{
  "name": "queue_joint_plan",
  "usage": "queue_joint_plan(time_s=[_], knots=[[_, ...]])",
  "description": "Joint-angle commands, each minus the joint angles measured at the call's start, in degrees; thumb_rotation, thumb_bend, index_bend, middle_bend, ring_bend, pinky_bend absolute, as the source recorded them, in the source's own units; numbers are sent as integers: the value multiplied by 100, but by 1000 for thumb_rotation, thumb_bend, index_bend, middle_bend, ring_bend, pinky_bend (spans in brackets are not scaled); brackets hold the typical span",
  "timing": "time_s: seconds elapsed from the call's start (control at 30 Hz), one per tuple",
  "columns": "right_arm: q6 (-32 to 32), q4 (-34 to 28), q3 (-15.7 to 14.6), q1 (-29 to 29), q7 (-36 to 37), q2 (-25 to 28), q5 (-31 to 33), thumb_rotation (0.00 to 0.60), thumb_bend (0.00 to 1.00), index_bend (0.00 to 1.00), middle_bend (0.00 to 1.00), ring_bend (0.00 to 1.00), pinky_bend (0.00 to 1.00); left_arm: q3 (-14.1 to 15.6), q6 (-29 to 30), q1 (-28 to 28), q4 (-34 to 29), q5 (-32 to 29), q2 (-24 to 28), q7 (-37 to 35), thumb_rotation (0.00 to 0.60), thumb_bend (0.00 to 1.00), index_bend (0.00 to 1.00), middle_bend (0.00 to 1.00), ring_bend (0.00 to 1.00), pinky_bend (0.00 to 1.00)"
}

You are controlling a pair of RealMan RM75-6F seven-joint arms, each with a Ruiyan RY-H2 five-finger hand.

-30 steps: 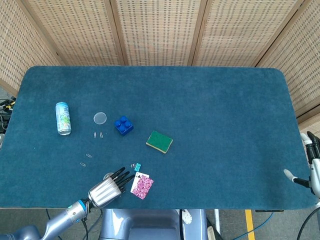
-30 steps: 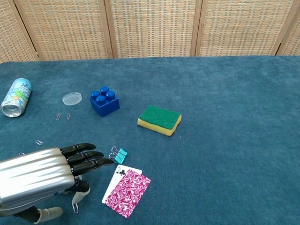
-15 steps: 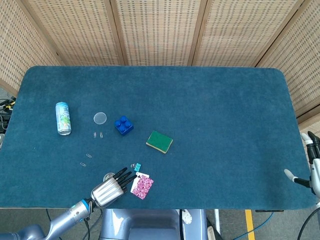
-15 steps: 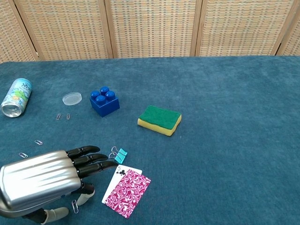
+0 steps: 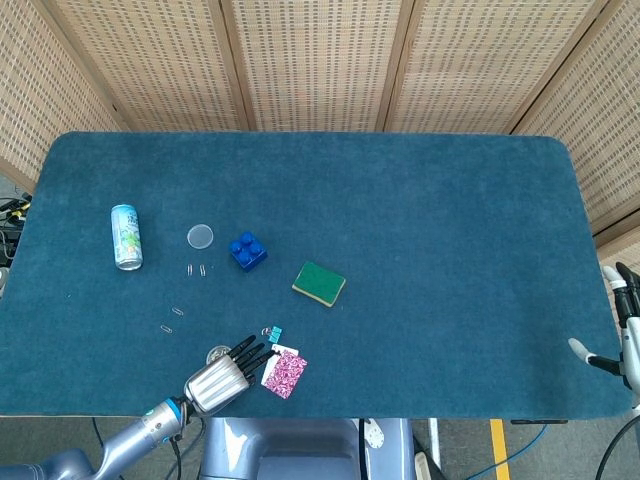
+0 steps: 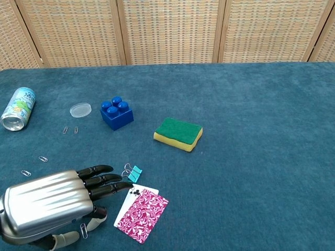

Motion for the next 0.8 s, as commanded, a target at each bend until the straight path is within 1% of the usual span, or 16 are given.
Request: queue_joint_plan(time_s=[0.03, 0.2, 0.4, 0.8], knots=[[5, -2, 0, -3, 4, 2, -1, 600, 0, 0, 0, 0, 0, 8, -5, -5, -1, -15, 1, 8, 600, 391, 558, 0, 0, 0], [14, -6, -1, -5, 9, 10, -12, 600, 0, 0, 0, 0, 0, 7, -10, -11, -20, -68, 13, 48, 600, 402, 559, 0, 0, 0], [12, 0, -6, -7, 21, 6, -15, 600, 0, 0, 0, 0, 0, 13, -7, -14, -24, -116, 13, 79, 600, 408, 599, 0, 0, 0], [8, -4, -7, -8, 24, 11, -11, 600, 0, 0, 0, 0, 0, 2, 43, -36, -77, -157, 41, 75, 600, 416, 616, 0, 0, 0]])
